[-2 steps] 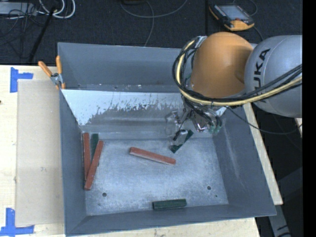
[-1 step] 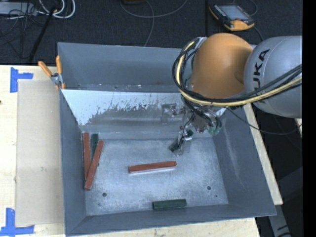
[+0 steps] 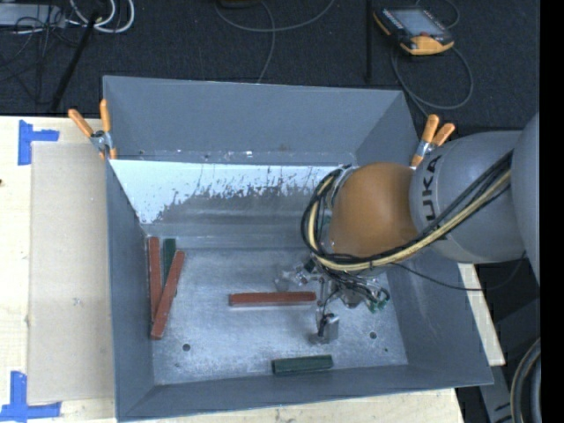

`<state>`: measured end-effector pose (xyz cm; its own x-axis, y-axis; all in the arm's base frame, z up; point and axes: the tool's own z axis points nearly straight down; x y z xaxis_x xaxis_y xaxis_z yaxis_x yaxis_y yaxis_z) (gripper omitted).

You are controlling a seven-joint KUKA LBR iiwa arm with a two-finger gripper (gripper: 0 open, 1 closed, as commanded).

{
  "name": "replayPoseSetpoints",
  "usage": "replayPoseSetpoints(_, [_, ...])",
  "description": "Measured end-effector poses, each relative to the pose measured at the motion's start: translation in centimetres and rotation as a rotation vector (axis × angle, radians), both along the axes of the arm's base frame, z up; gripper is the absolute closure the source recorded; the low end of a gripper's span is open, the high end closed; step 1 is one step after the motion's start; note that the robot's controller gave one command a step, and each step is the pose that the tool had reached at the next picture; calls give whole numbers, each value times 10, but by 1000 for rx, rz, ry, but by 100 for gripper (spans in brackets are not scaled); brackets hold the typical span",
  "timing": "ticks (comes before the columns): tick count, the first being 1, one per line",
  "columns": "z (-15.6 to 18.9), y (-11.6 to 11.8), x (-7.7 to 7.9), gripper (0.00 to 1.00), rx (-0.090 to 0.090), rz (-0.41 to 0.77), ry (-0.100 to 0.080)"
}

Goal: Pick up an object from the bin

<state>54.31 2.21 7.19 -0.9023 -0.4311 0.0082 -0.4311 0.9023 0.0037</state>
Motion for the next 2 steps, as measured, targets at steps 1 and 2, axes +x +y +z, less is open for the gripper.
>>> replayPoseSetpoints(1, [4, 0, 3, 100, 1, -4, -8])
replayPoseSetpoints(2, [134, 14, 13, 100, 2, 98, -18])
